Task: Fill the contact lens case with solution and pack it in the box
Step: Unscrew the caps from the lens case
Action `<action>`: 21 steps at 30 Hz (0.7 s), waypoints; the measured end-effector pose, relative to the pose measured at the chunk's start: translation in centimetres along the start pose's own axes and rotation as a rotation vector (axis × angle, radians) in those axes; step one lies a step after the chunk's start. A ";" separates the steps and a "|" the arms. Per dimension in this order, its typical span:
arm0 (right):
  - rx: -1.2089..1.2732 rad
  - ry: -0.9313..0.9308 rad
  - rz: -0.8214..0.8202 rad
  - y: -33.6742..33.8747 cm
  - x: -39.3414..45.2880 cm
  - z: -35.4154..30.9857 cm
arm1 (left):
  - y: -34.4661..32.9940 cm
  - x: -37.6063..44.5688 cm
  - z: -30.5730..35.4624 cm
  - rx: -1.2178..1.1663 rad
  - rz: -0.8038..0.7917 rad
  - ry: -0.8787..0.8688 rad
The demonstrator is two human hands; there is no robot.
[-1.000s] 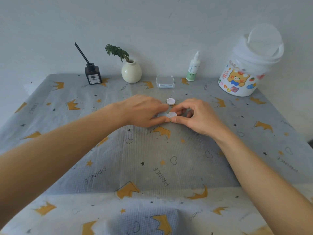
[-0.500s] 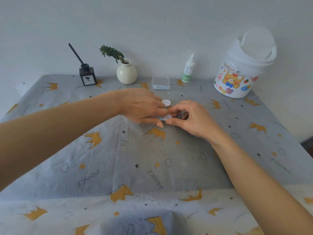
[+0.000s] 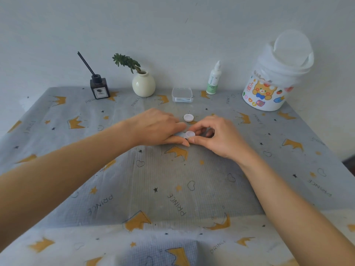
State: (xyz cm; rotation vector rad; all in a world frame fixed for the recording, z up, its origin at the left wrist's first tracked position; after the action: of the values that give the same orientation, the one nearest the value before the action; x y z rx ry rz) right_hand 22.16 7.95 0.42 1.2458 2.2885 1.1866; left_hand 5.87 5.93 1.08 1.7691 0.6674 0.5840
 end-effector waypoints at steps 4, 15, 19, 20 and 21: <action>0.003 0.004 0.009 -0.1 0.0 0.2 | -0.3 -0.4 0.1 0.020 0.008 0.163; 0.033 -0.025 0.004 -0.2 0.0 0.3 | 1.0 -3.1 -0.2 -0.696 0.184 0.293; 0.040 -0.039 -0.003 -0.2 0.0 0.4 | 0.6 -3.3 -0.3 -0.727 0.194 0.335; 0.043 -0.042 0.000 -0.2 0.0 0.4 | 0.6 -3.3 -0.4 -0.718 0.198 0.347; 0.045 -0.045 0.002 -0.1 0.0 0.4 | 0.6 -3.4 -0.5 -0.709 0.197 0.357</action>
State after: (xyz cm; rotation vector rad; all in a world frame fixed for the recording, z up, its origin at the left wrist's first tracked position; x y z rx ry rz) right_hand 22.33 8.10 0.05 1.2773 2.2947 1.1019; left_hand 3.16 3.78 1.60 1.0751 0.4417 1.1320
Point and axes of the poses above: each hand's wrist, its own x-axis towards the middle knuckle, its own y-axis out of the back of the hand, z = x × y, the point moved 5 cm from there along x, towards the middle knuckle, and after that the axes turned 8 degrees about -z, right-handed, at the moved point
